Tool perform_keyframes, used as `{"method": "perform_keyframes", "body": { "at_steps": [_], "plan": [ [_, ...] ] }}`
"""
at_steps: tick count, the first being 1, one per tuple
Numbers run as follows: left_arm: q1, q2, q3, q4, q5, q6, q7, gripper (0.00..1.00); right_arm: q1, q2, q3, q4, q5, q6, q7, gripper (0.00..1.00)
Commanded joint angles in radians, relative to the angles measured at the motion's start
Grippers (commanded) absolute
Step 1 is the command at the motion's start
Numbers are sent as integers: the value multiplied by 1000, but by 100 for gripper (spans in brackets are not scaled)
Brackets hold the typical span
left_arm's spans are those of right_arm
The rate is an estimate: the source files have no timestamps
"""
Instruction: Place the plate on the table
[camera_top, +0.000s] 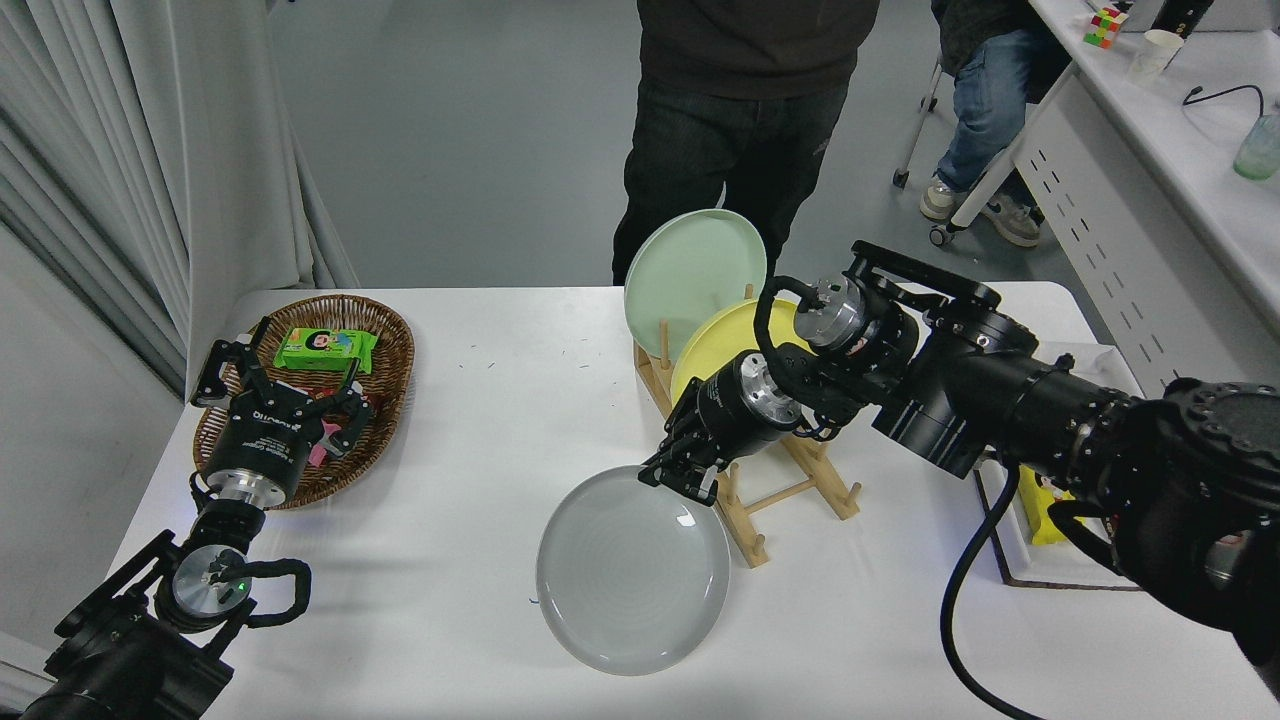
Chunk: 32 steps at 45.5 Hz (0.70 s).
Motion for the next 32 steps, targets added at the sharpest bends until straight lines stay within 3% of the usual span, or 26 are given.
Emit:
{"method": "perform_keyframes", "body": {
  "at_steps": [1,32],
  "plan": [
    [0,0,0,0,0,0,0,98,-32,0,0,-4,-24,29,0,0],
    [0,0,0,0,0,0,0,98,-66,0,1,-30,-83,114,0,0]
  ]
}}
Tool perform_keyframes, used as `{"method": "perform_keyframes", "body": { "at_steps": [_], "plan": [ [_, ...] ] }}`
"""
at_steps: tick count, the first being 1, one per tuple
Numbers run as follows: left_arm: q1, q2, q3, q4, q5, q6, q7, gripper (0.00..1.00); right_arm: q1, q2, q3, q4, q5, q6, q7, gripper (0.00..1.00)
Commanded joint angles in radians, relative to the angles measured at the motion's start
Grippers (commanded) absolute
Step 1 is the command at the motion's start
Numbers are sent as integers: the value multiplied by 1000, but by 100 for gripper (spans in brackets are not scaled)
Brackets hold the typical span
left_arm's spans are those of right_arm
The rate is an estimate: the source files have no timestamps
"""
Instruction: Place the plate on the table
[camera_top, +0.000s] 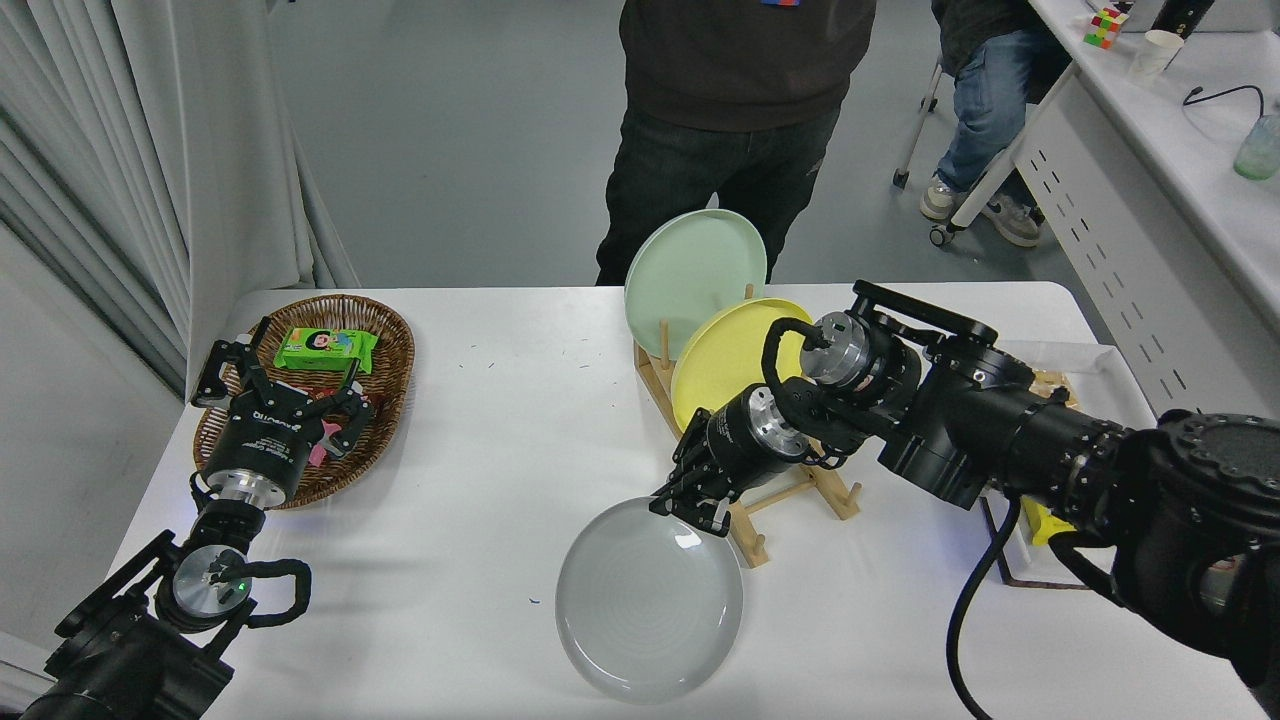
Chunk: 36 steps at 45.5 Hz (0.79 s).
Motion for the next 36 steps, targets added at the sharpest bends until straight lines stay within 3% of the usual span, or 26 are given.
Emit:
{"method": "perform_keyframes", "body": {
  "at_steps": [1,10,36],
  "plan": [
    [0,0,0,0,0,0,0,98,-5,0,1,-16,-7,31,0,0],
    [0,0,0,0,0,0,0,98,-8,0,12,-22,-5,65,0,0],
    [1,0,0,0,0,0,0,98,-31,0,15,-25,-7,10,55,0]
  ]
}}
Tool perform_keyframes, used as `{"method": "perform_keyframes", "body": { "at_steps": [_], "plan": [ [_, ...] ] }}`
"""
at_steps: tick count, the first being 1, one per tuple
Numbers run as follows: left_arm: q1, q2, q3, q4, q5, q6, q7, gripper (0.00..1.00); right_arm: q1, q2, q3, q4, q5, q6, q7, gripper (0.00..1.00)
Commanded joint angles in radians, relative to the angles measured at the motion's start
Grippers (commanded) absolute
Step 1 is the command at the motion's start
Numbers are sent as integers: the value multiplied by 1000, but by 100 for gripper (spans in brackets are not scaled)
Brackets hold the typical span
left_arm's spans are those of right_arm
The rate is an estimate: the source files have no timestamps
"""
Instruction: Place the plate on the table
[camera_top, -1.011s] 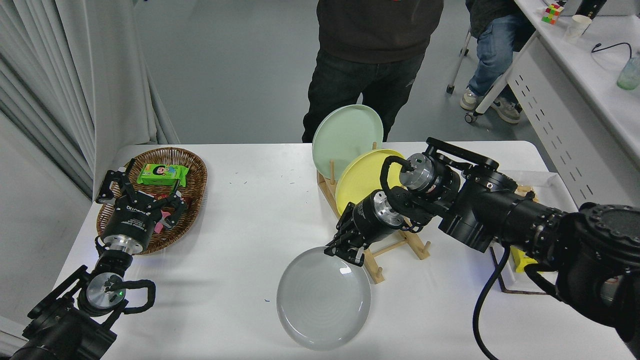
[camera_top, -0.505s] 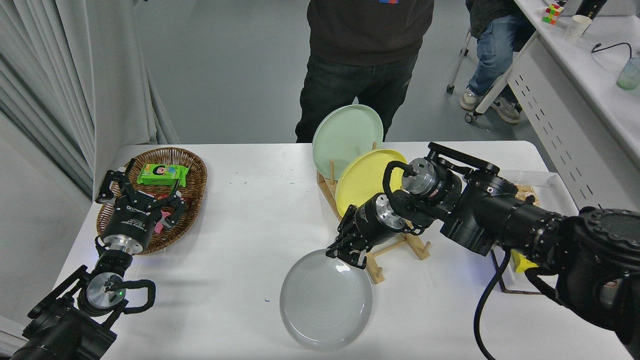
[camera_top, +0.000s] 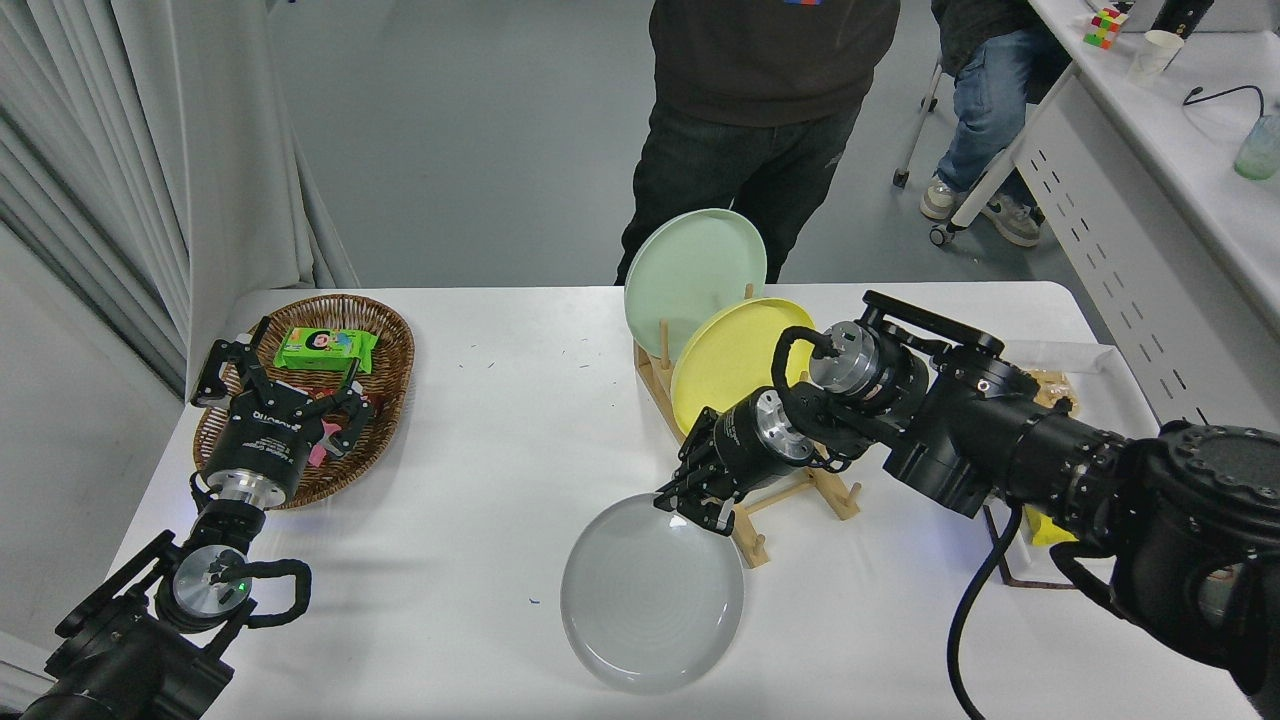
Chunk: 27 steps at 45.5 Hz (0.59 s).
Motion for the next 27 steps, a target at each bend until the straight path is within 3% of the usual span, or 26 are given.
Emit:
{"method": "perform_keyframes", "body": {
  "at_steps": [1,27],
  "plan": [
    [0,0,0,0,0,0,0,98,-6,0,1,-2,0,-9,13,0],
    [0,0,0,0,0,0,0,98,-6,0,3,3,7,-6,9,0]
  ]
}}
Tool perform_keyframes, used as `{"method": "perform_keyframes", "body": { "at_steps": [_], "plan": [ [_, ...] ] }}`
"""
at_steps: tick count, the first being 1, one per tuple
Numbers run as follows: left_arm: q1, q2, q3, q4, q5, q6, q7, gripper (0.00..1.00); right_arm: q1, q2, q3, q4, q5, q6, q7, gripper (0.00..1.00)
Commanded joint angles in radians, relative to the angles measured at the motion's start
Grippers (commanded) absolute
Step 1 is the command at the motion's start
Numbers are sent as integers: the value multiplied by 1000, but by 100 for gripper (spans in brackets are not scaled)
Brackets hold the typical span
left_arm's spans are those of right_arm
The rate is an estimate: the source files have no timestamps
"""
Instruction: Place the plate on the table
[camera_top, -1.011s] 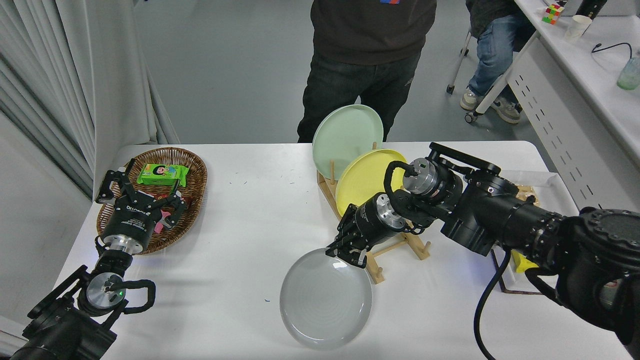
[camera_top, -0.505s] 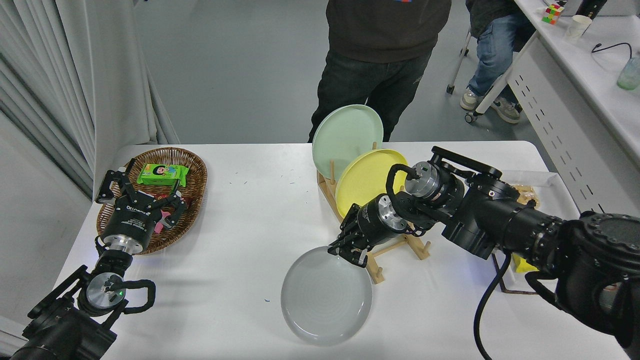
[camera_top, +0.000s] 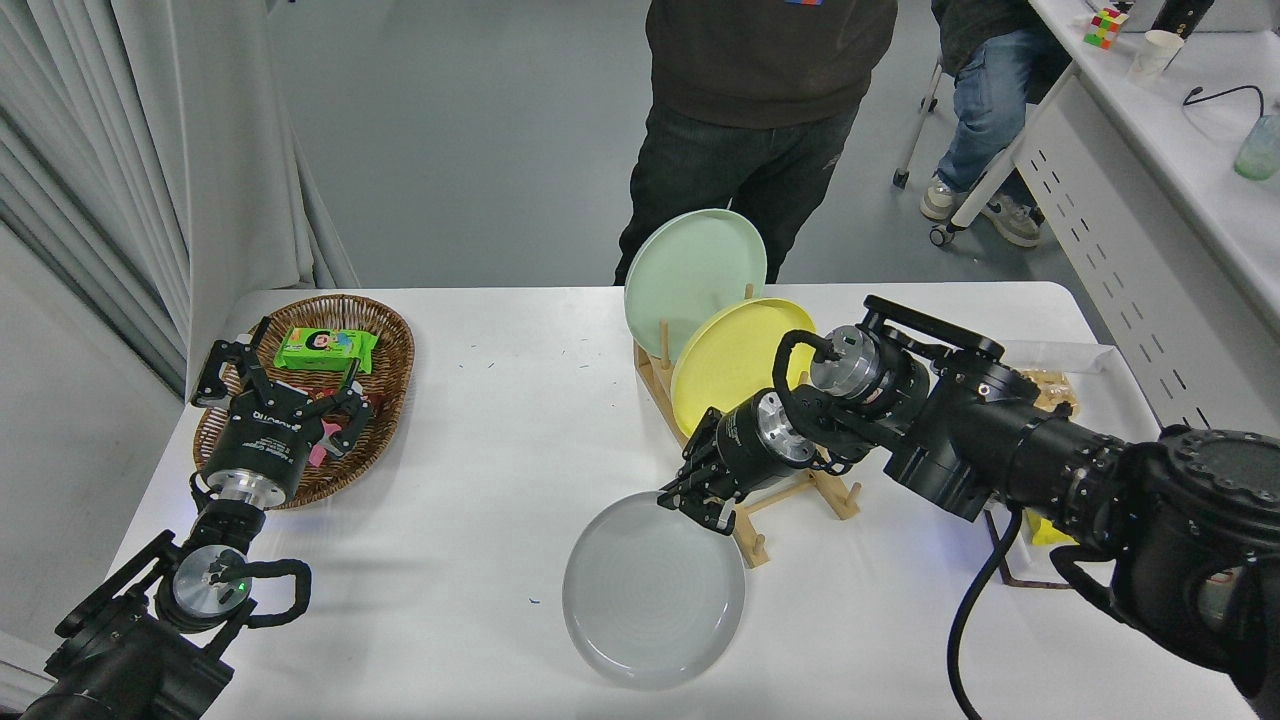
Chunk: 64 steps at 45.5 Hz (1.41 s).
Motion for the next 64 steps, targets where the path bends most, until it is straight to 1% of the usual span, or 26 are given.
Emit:
{"method": "perform_keyframes", "body": {
  "at_steps": [1,54,56,59,60,62,63,64],
  "plan": [
    [1,0,0,0,1,0,0,98,-1,0,0,3,4,0,-1,0],
    [0,0,0,0,0,0,0,98,-1,0,-5,-13,-4,28,-9,0],
    [0,0,0,0,0,0,0,98,-1,0,-5,-23,-4,46,-9,5],
    [0,-1,0,0,1,0,0,98,1,0,-5,-40,-4,86,-10,9],
    [0,0,0,0,0,0,0,98,1,0,-5,-46,-4,100,-9,14],
    [0,0,0,0,0,0,0,98,2,0,-3,-57,-4,124,-9,31],
    [0,0,0,0,1,0,0,98,4,0,-3,-63,-4,135,-9,45],
    [0,0,0,0,1,0,0,98,4,0,-2,-71,-3,150,-9,72]
  ]
}}
